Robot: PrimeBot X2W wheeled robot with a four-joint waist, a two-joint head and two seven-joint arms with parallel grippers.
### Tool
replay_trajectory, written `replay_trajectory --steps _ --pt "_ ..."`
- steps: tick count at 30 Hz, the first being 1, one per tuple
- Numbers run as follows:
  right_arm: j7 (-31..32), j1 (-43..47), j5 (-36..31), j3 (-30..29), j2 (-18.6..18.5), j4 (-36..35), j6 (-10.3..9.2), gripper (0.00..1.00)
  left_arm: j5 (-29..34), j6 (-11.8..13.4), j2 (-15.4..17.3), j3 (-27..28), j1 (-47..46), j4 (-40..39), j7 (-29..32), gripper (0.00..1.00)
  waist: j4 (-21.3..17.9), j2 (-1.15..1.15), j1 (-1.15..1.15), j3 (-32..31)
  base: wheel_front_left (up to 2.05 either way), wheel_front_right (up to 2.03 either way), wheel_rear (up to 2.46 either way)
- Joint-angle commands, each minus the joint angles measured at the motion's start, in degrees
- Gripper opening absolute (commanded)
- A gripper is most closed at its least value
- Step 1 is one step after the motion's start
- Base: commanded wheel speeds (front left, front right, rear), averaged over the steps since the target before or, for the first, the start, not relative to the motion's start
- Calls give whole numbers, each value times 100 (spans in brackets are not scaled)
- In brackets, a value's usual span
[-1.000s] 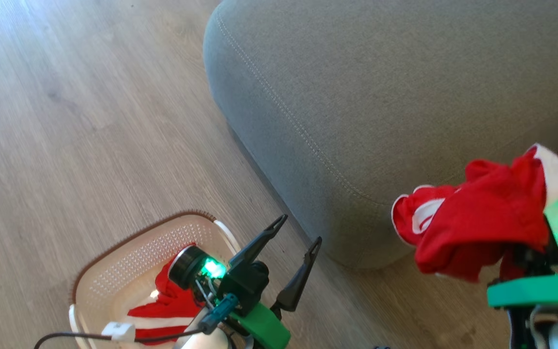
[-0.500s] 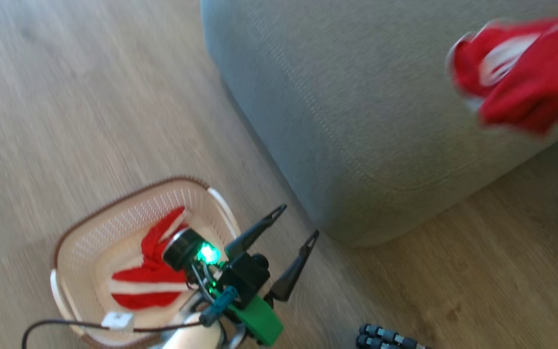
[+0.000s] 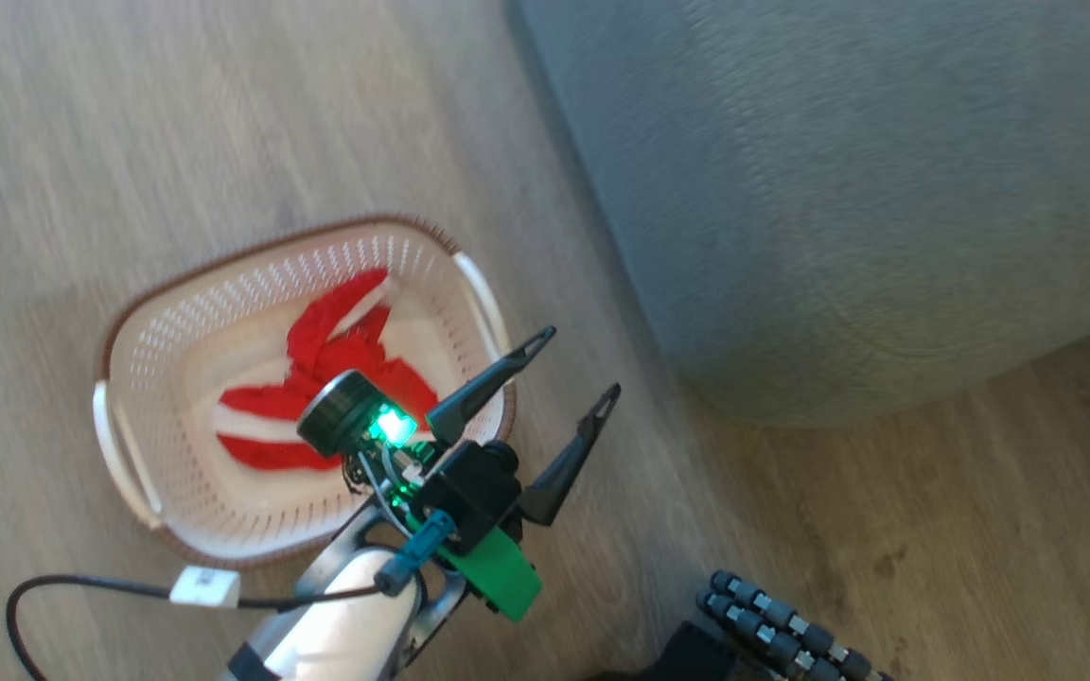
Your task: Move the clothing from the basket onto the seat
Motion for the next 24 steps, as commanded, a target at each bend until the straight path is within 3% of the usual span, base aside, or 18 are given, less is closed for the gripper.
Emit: replay_trajectory --steps 1,10,16,24 --pt "-28 -316 69 -24 -250 208 0 0 59 -28 39 22 -73 -210 -29 100 292 0 -1 370 0 0 0" --pt "69 -1439 -34 72 -665 2835 0 0 54 -52 87 -193 -217 -303 -29 100 624 0 -1 809 0 0 0" --pt "114 -1801 -303 367 -734 4111 0 0 -46 14 55 -169 -307 -317 -29 100 834 0 -1 987 0 0 0" --pt "130 -1862 -586 500 -649 5126 0 0 -46 47 86 -190 -342 -359 -29 100 980 0 -1 1086 0 0 0"
